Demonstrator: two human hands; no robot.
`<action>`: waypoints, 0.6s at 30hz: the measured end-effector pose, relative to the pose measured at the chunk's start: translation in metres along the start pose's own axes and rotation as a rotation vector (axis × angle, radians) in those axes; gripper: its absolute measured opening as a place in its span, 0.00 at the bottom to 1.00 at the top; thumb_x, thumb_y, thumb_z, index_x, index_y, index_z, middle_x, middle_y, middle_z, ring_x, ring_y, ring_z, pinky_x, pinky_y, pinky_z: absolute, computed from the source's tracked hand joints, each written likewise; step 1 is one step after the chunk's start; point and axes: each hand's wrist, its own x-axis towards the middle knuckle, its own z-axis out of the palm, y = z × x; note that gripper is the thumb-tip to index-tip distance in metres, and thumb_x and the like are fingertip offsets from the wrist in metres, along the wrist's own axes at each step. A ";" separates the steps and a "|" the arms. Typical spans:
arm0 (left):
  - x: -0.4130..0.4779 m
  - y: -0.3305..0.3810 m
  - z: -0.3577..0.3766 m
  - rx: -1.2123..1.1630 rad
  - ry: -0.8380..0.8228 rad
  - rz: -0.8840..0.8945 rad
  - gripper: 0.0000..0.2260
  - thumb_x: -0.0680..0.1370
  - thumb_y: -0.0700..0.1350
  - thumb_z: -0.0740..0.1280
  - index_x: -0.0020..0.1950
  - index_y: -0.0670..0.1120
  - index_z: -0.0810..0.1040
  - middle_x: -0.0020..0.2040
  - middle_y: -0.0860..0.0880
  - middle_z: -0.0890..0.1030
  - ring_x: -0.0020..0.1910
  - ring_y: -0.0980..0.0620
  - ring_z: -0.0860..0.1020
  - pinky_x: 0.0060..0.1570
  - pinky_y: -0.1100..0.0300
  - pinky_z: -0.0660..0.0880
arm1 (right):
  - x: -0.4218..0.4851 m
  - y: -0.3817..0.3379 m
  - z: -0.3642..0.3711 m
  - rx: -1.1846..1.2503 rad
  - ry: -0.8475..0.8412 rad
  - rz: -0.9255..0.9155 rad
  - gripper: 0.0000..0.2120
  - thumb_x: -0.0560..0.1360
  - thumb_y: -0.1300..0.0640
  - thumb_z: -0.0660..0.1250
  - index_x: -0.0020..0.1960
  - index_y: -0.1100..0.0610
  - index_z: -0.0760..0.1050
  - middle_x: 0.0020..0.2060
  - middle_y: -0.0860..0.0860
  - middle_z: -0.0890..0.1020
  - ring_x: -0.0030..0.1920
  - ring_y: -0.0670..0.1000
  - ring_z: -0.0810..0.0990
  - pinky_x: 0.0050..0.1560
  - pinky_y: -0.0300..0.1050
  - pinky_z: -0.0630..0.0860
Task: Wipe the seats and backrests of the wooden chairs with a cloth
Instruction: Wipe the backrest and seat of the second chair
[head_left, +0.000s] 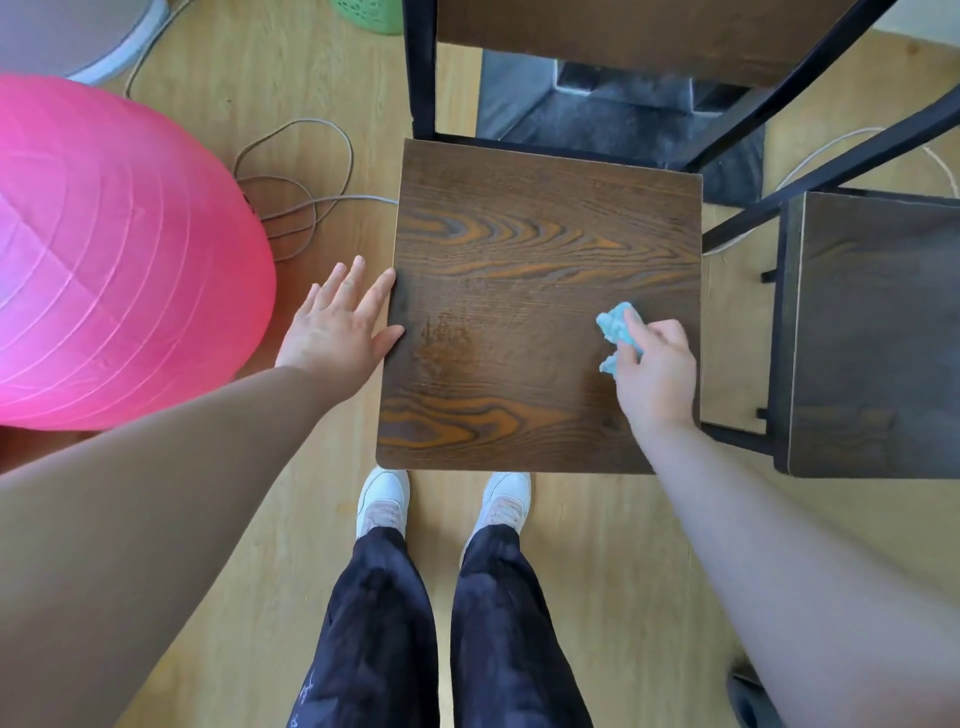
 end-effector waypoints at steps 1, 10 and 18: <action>-0.002 0.000 0.001 0.004 -0.005 0.007 0.30 0.83 0.62 0.49 0.81 0.56 0.44 0.82 0.47 0.44 0.81 0.47 0.43 0.79 0.47 0.47 | -0.011 -0.004 0.006 0.011 -0.013 -0.039 0.20 0.77 0.66 0.65 0.67 0.55 0.77 0.51 0.53 0.75 0.49 0.50 0.76 0.53 0.40 0.72; -0.012 -0.008 0.004 0.028 0.015 0.025 0.28 0.84 0.59 0.49 0.81 0.55 0.45 0.82 0.45 0.46 0.81 0.45 0.45 0.78 0.46 0.49 | -0.114 -0.076 0.060 0.119 -0.230 -0.232 0.22 0.72 0.67 0.64 0.64 0.55 0.79 0.49 0.52 0.76 0.45 0.55 0.78 0.47 0.49 0.79; -0.023 -0.023 0.005 0.021 0.031 -0.027 0.27 0.84 0.58 0.49 0.82 0.54 0.46 0.82 0.45 0.46 0.81 0.45 0.45 0.78 0.46 0.49 | -0.154 -0.140 0.093 0.260 -0.405 -0.285 0.21 0.77 0.66 0.63 0.68 0.55 0.75 0.50 0.51 0.73 0.48 0.50 0.75 0.51 0.43 0.77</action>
